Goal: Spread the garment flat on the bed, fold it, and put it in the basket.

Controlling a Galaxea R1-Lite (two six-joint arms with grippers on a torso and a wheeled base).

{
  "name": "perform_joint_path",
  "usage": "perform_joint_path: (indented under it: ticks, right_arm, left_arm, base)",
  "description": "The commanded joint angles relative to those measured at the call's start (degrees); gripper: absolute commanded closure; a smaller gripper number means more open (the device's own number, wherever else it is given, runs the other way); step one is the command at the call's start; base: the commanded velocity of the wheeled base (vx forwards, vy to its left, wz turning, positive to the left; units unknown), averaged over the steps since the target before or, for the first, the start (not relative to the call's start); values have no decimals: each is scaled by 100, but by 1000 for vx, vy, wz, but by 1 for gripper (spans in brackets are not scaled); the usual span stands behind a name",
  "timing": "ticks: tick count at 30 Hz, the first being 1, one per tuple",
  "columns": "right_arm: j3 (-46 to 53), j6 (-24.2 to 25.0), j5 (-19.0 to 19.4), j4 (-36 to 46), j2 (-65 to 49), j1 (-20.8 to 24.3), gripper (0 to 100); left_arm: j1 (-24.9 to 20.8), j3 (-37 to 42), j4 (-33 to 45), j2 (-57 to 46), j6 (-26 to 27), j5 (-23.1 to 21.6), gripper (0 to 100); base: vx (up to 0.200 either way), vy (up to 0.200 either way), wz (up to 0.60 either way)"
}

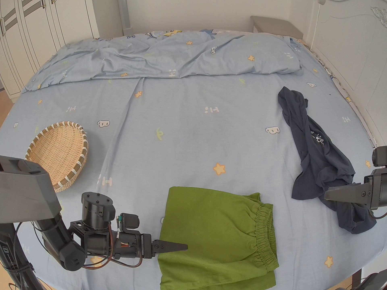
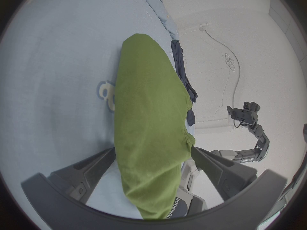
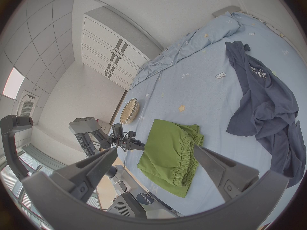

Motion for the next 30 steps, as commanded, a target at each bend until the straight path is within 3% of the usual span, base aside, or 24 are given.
perform_joint_path:
  ticks: [1,8,15,18,19,26,30]
  right_arm:
    - [1,-1,11,2,-3,29,0]
    - [71,-1,-6,-33,50,125,0]
    - [71,-1,3,-42,67,117,0]
    - [71,-1,3,-42,76,125,0]
    - [71,-1,3,-42,76,125,0]
    - [71,-1,3,-33,76,125,0]
    - [54,8,-6,-51,76,117,0]
  left_arm:
    - [-366,-287,-197,495,-23,258,0]
    - [-770,-762,-276,688,-190,381,0]
    - [-762,-691,-259,627,-252,355,0]
    - [-744,-656,-250,389,-577,329,0]
    - [-735,-647,-232,249,-717,311,100]
    - [-393,-480,-144,-366,-1157,170,100]
    - [47,-393,198,-771,-1201,-788,100]
  base:
    - [0,0,0]
    - [0,0,0]
    - [0,0,0]
    - [0,0,0]
    - [0,0,0]
    - [0,0,0]
    - [0,0,0]
